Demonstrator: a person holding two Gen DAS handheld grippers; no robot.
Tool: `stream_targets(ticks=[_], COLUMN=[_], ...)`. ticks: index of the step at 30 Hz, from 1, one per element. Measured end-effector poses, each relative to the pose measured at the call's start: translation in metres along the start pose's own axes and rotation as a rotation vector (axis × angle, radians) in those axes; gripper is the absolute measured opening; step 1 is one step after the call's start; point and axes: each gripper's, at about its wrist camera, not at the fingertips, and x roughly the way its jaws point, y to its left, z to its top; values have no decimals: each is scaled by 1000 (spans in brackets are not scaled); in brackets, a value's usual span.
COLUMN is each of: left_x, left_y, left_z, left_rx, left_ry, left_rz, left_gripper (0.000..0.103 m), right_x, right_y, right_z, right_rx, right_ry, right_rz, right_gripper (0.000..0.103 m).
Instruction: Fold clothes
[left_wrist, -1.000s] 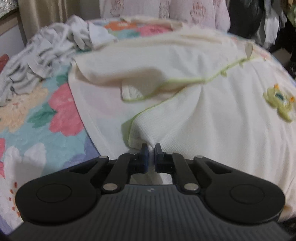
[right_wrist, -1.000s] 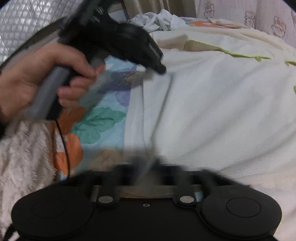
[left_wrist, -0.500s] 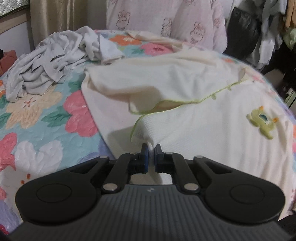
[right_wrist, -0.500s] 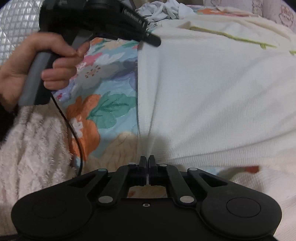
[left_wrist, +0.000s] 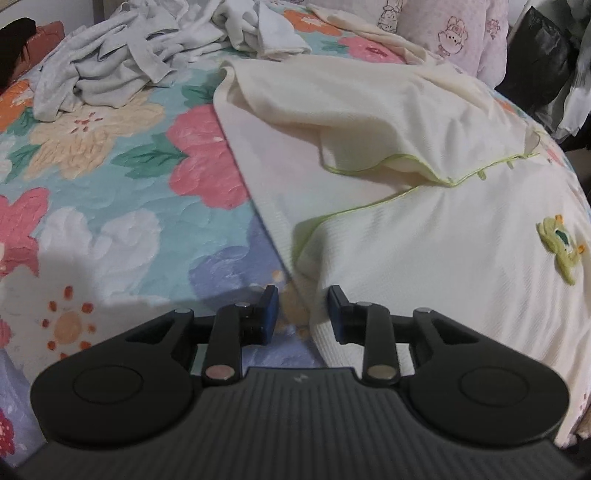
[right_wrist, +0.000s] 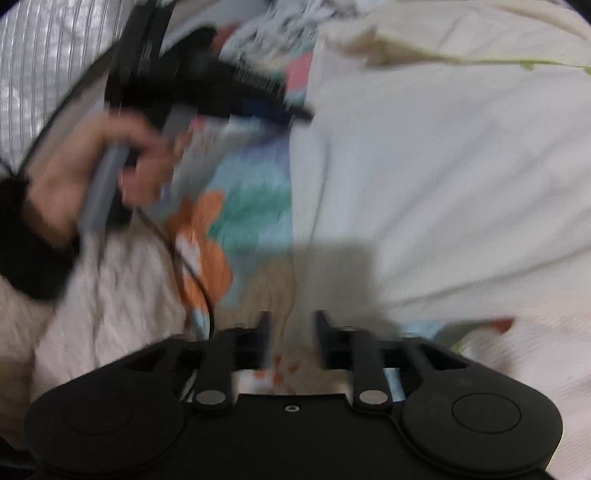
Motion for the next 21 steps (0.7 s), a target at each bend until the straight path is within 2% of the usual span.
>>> stream_targets(ticks=[4,6,8,10,12,13,15,17,18,20,21], left_x=[-4,-18,-33,-39,-28,-20,0,20,29,40,42], left_y=[9,18,28,41,51,51,42,28,28,40,44], left_z=[5,7,10,19,36,45,64,78,83,86,85], left_rx=[-29,-45,-53,-106,-160,-160,-97,21,11,-102,-119], left_ry=[2,-50,-123,-171,-171,-165,-144,-116,-102,-92,-106], left_rz=[27,62,93,36,-65,-83,-67,7,-9,-107,-125], left_gripper=[36,34,34,34,34,34,34,34,34,34,34], right_x=[16,8,-3,-7,-11,-6,3,13,23,41,50], right_y=[1,6,5,-4,-13,-19,-30,-41,-42,-45,-47], right_z=[2,7,19,42,65,78,104,131,141,159,167], right_rx=[-105,-143,-142,-110,-78,-46,19,83,87,89,106], right_ry=[104,90,35,-27,-90,-118,-174,-230,-243,-249,-250], right_rz=[-142,-139,-127,-109,-91,-77,-48,-19,-36,-80,-95], right_gripper=[45,45,45,45,46,46,47,47,47,47,48])
